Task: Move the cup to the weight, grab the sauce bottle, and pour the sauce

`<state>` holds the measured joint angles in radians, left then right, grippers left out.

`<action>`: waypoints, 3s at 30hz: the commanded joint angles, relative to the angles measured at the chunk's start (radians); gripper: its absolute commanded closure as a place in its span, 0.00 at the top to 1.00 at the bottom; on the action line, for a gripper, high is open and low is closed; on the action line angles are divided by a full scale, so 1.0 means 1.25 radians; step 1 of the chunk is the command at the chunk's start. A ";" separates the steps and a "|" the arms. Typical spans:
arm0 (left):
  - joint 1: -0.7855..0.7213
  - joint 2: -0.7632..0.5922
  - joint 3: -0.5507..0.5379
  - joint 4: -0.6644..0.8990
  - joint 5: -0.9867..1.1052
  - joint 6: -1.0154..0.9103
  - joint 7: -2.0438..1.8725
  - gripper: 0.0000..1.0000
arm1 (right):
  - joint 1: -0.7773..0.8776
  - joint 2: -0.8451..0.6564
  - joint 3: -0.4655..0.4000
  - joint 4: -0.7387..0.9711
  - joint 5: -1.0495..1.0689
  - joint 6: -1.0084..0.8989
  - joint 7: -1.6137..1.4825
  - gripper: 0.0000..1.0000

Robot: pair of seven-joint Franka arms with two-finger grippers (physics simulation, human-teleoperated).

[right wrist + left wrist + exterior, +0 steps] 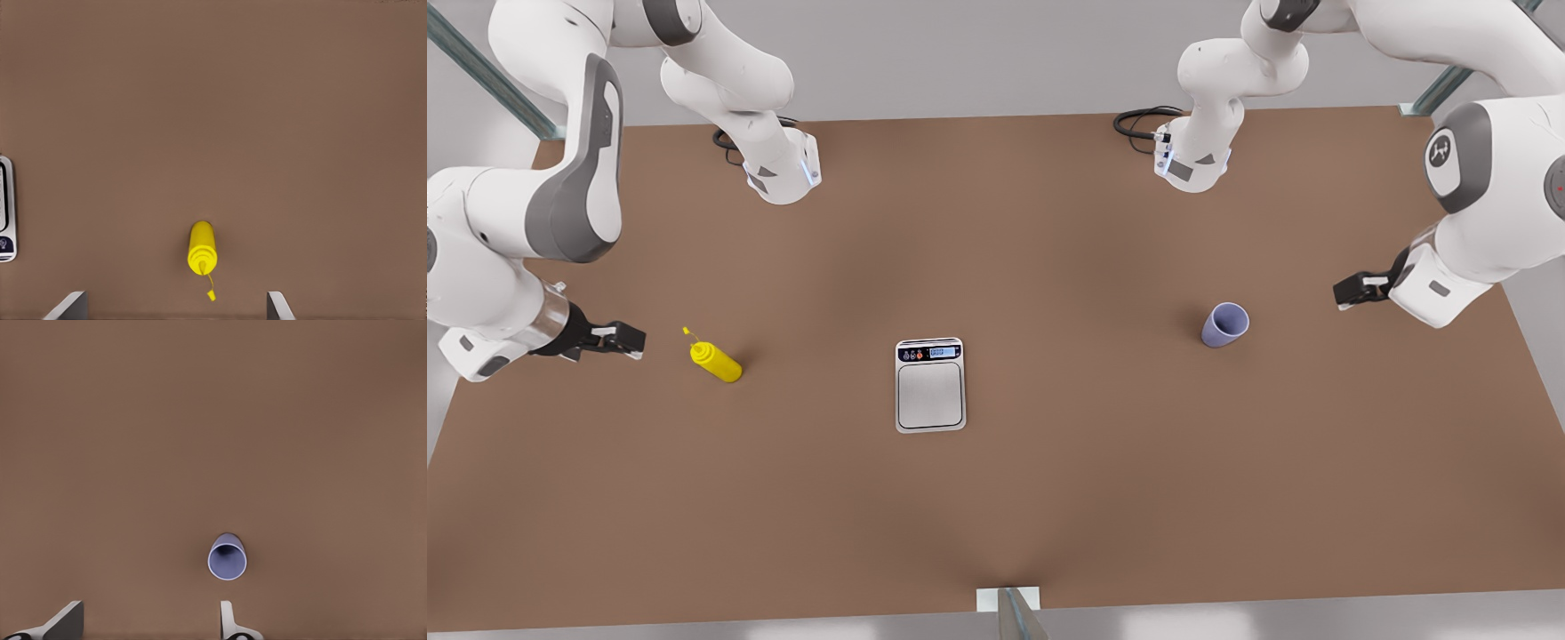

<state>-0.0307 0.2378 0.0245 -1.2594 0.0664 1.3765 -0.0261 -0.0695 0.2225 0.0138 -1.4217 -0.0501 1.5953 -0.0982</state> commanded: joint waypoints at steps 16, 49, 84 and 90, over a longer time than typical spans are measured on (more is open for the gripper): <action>-0.034 -0.066 0.056 -0.708 -0.084 0.594 0.022 1.00 | -0.397 -0.010 -0.004 -0.559 0.636 0.299 -1.593 1.00; -0.044 0.004 0.055 -0.811 -0.086 0.702 0.026 0.66 | -0.464 0.283 0.047 -0.594 0.967 0.264 -2.013 1.00; -0.302 0.486 -0.119 0.161 -0.186 0.420 -0.854 0.21 | -0.457 0.323 0.098 -0.562 1.003 0.275 -2.009 0.65; -0.468 0.548 -0.119 0.252 -0.184 0.503 -1.048 0.21 | -0.457 0.323 0.099 -0.562 1.003 0.274 -2.009 0.64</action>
<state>-0.6299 0.9282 -0.1243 -0.9449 -0.1419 2.0245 -1.3505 -0.6420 0.6259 0.1380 -2.1246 1.2042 1.9374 -2.6093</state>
